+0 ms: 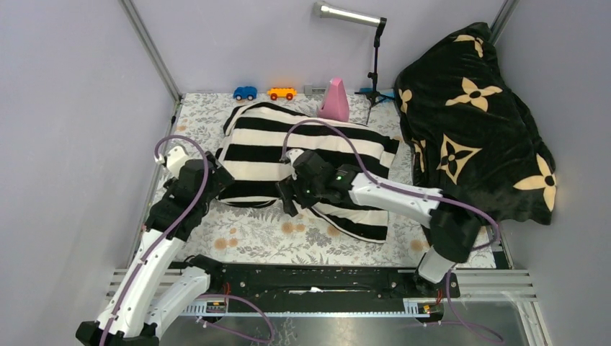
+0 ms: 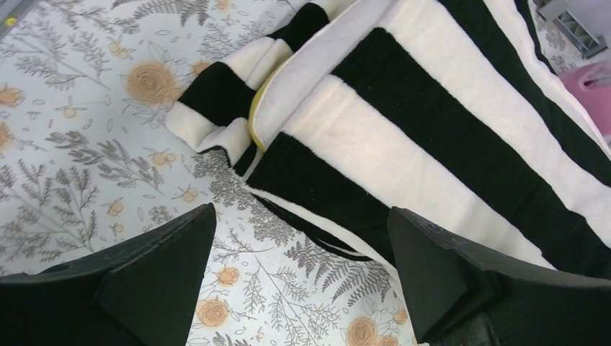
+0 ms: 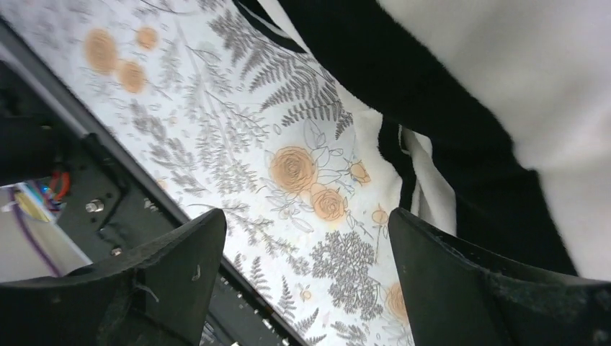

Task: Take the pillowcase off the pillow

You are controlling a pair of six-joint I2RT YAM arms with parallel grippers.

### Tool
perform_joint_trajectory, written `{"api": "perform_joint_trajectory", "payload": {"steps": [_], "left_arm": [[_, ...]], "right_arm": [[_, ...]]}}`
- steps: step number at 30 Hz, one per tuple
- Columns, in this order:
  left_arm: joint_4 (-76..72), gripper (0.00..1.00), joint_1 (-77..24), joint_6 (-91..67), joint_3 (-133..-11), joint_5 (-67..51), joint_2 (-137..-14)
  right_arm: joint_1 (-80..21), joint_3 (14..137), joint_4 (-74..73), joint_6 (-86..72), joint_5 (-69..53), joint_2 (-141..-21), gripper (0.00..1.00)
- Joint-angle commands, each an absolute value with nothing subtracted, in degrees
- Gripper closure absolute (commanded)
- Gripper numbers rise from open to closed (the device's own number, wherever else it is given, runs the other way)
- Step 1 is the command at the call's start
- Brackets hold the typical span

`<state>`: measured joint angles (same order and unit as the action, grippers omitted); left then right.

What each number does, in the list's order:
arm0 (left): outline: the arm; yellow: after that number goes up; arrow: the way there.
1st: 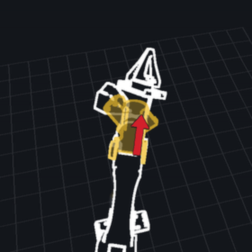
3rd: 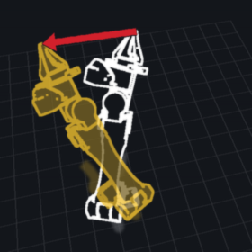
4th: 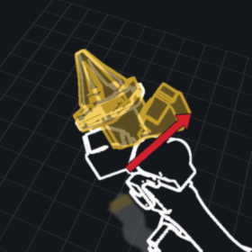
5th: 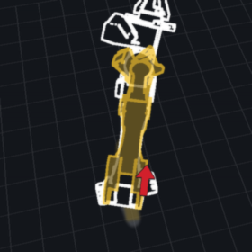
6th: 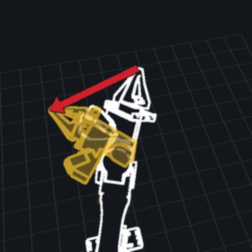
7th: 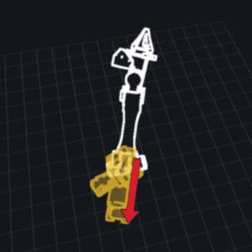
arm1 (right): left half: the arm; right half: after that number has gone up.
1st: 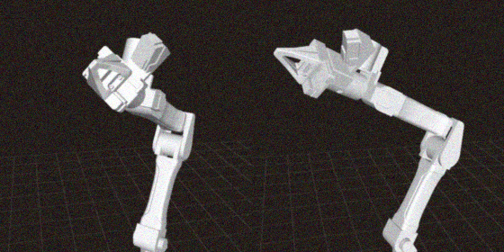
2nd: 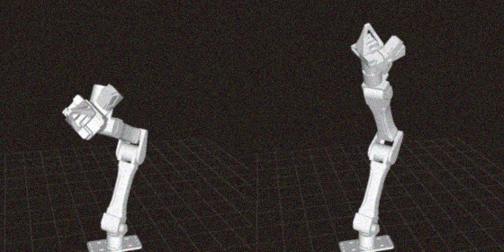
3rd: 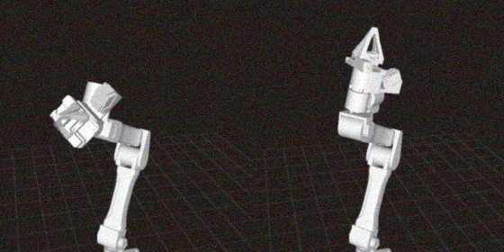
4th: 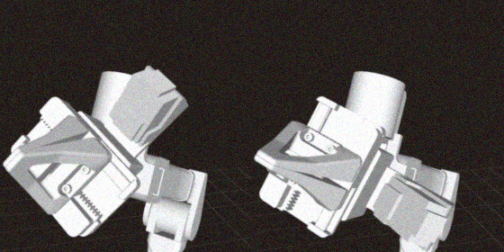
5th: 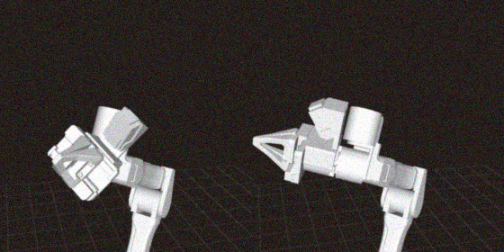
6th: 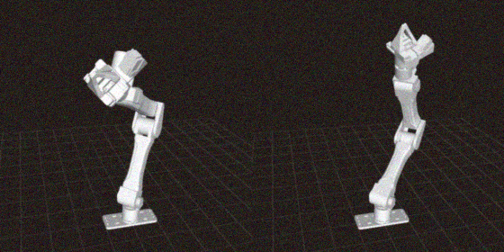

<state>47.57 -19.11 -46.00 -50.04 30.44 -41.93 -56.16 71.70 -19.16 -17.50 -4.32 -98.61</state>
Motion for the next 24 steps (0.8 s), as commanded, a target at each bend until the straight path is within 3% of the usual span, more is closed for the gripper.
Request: {"api": "perform_joint_trajectory", "payload": {"steps": [1,10,16,24], "left_arm": [[40.12,0.01,-18.90,-41.15,-50.98,25.01,-44.28],[30.50,0.01,-18.88,-40.88,-46.03,19.72,-52.75],[26.42,0.02,-18.90,-43.83,-43.38,15.59,-55.36],[25.78,0.02,-18.90,-45.05,-41.91,16.83,-54.82]], "right_arm": [[-55.92,72.26,-22.75,-16.17,-0.54,-90.21,0.07],[-51.97,69.16,-24.35,-23.50,21.52,-89.06,0.00],[-45.04,63.43,-22.31,-28.50,21.90,-90.04,0.00],[-33.00,51.39,-22.74,-36.13,26.91,-79.77,0.23]]}}
